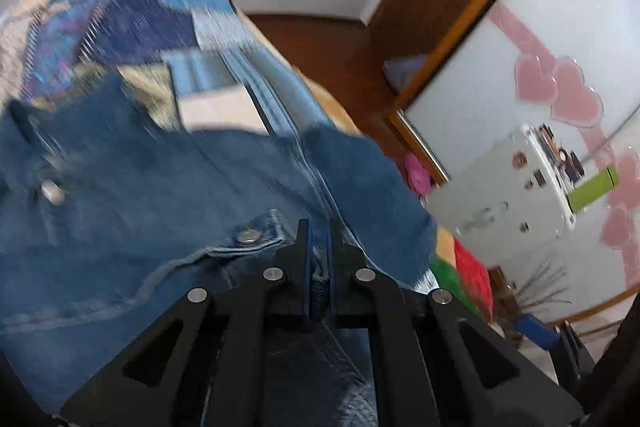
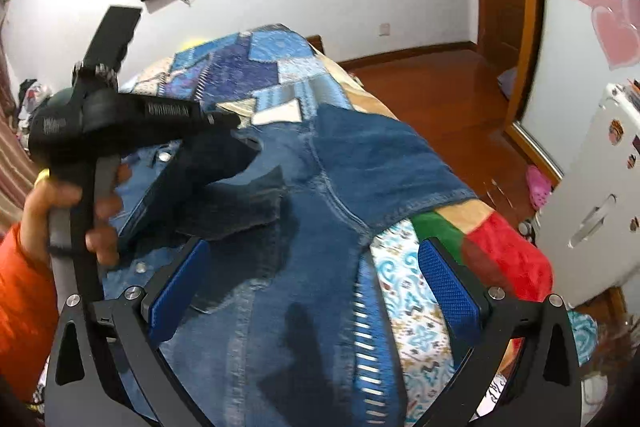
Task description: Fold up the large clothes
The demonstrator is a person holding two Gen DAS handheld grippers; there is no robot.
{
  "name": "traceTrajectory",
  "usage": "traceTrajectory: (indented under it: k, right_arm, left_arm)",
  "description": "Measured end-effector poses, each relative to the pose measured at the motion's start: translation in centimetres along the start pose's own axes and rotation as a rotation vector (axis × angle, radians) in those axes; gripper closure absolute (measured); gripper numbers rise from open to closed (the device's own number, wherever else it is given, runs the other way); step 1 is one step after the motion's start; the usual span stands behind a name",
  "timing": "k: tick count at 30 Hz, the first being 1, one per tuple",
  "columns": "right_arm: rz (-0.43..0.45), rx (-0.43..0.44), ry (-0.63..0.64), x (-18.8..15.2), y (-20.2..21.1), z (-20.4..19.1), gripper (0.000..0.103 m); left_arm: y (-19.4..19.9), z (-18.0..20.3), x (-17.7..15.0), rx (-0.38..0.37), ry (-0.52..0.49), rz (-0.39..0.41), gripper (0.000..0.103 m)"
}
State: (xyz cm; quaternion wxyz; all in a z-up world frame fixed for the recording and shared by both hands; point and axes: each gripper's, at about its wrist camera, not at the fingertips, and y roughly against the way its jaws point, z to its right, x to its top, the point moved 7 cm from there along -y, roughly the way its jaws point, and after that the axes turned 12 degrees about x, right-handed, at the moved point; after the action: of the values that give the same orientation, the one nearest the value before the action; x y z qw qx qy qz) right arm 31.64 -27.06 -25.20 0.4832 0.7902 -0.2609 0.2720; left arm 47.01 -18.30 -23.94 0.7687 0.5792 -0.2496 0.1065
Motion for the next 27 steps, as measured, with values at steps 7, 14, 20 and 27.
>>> traceTrajectory:
  k: [7, 14, 20, 27]
  right_arm:
    - [-0.031, -0.033, -0.049, -0.5, -0.9, 2.8, 0.0]
    - [-0.059, -0.046, -0.035, 0.2, -1.4, 4.5, 0.0]
    - [-0.031, -0.116, 0.045, 3.3, -0.8, 5.9, 0.0]
    - [-0.096, -0.037, 0.021, 4.9, -3.2, 7.7, 0.0]
  left_arm:
    - [0.9, 2.3, -1.1, -0.023, -0.05, -0.055, 0.096]
    - [7.7, 0.6, 0.0, 0.131, -0.153, 0.145, 0.041]
    - [10.8, -5.3, -2.2, 0.328, -0.173, 0.19, 0.032]
    - [11.8, -14.1, -7.1, 0.458, -0.045, 0.123, 0.031]
